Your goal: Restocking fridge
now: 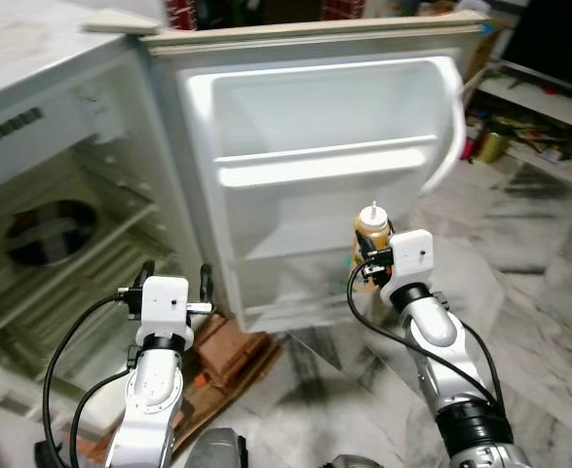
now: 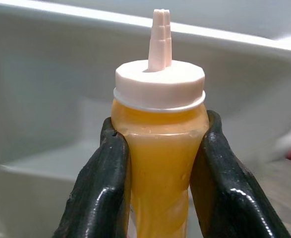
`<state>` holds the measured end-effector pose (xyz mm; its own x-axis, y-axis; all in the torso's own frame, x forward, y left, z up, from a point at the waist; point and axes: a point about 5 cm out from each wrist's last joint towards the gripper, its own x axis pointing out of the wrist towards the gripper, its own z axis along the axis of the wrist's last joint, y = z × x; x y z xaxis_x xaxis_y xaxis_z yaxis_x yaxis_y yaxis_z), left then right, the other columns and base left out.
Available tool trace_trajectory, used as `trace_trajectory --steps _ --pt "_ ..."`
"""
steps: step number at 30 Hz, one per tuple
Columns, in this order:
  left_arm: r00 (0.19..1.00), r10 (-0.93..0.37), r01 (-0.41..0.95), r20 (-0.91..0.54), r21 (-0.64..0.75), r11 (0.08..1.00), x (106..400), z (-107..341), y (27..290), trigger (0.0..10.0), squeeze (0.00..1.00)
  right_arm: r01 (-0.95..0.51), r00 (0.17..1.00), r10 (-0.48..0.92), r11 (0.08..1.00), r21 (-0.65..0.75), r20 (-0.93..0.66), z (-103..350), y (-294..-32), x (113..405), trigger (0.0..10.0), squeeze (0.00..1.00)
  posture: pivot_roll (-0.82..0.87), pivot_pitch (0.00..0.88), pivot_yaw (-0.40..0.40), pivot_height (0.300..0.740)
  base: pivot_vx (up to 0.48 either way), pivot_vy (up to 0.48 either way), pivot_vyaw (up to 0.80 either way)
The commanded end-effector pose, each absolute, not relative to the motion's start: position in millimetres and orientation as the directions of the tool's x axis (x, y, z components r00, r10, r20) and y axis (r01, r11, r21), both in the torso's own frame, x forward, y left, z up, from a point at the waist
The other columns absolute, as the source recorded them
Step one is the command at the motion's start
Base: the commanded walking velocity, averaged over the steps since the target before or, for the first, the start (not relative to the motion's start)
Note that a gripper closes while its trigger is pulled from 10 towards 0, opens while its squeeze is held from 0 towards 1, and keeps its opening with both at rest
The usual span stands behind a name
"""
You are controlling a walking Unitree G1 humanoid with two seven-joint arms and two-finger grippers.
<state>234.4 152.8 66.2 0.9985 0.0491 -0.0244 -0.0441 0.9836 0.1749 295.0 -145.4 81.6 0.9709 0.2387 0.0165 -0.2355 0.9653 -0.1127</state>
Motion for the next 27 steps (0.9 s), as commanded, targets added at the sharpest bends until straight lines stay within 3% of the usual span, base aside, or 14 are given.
trace_trajectory --steps 1,11,21,27 --pt "0.999 0.048 -0.043 -0.021 0.185 0.982 235 67 154 10.0 0.00 -0.249 0.966 0.255 0.962 -0.114 0.046 89 -141 297 10.0 0.00 0.09 0.076 -0.018 0.740 0.270 0.000 0.00" --pt "0.999 0.039 -0.035 -0.019 0.183 0.982 236 68 151 10.0 0.00 -0.245 0.964 0.257 0.959 -0.140 0.072 94 -145 298 10.0 0.00 0.10 0.075 -0.018 0.740 0.024 0.000 0.00" --pt "1.000 0.014 -0.013 -0.006 0.192 0.981 237 69 148 10.0 0.00 -0.213 0.972 0.225 0.967 -0.142 0.073 94 -147 300 10.0 0.00 0.09 0.072 -0.019 0.740 0.000 0.000 0.67" --pt "1.000 -0.017 0.016 0.007 0.172 0.985 237 73 143 10.0 0.00 -0.160 0.983 0.170 0.978 -0.136 0.068 93 -153 300 10.0 0.00 0.09 0.072 -0.021 0.740 0.041 0.000 0.00"
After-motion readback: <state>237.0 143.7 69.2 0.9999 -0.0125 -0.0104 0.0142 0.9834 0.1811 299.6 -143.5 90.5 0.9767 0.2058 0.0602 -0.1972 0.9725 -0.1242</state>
